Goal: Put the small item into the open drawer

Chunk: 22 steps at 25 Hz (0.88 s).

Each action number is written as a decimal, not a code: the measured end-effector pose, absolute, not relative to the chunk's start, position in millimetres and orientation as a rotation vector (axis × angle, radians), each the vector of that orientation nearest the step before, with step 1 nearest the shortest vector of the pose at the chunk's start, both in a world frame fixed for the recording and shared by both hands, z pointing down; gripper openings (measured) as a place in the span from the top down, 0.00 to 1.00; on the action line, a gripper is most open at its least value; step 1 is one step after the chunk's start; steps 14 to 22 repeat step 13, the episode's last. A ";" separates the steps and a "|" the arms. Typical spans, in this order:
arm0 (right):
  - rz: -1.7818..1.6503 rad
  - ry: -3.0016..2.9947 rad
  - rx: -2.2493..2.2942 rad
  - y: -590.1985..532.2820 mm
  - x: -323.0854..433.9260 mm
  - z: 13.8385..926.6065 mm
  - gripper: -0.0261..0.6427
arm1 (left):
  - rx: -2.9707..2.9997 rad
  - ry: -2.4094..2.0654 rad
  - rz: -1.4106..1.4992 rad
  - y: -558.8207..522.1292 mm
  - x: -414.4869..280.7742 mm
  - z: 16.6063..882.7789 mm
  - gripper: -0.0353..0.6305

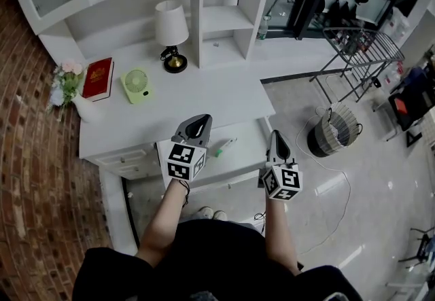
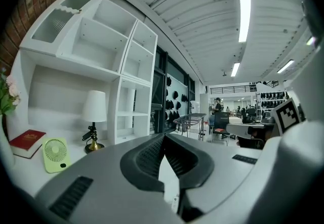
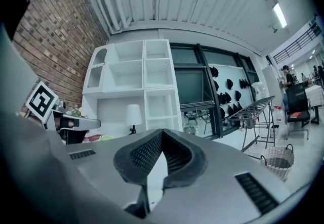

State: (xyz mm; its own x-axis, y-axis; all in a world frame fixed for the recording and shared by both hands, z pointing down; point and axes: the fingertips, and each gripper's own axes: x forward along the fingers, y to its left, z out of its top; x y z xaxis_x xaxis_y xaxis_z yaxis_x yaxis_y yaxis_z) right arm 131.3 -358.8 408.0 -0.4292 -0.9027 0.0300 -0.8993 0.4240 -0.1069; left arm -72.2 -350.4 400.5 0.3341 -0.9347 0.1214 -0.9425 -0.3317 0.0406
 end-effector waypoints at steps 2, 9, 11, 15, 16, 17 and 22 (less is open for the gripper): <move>-0.161 2.627 -1.664 -357.3 131.8 408.1 0.96 | 2.479 -1.743 0.115 -349.5 -70.8 401.7 0.91; -0.180 2.616 -1.693 -355.1 140.1 412.1 0.96 | 2.498 -1.703 0.136 -349.3 -60.9 404.4 0.91; -0.188 2.611 -1.698 -355.3 142.9 413.0 0.96 | 2.501 -1.694 0.141 -349.2 -57.6 405.7 0.91; -0.192 2.606 -1.703 -355.2 145.9 413.6 0.96 | 2.505 -1.684 0.147 -349.2 -54.2 407.5 0.91; -0.192 2.606 -1.703 -355.2 145.9 413.6 0.96 | 2.505 -1.684 0.147 -349.2 -54.2 407.5 0.91; -0.192 2.606 -1.703 -355.2 145.9 413.6 0.96 | 2.505 -1.684 0.147 -349.2 -54.2 407.5 0.91; -0.192 2.606 -1.703 -355.2 145.9 413.6 0.96 | 2.505 -1.684 0.147 -349.2 -54.2 407.5 0.91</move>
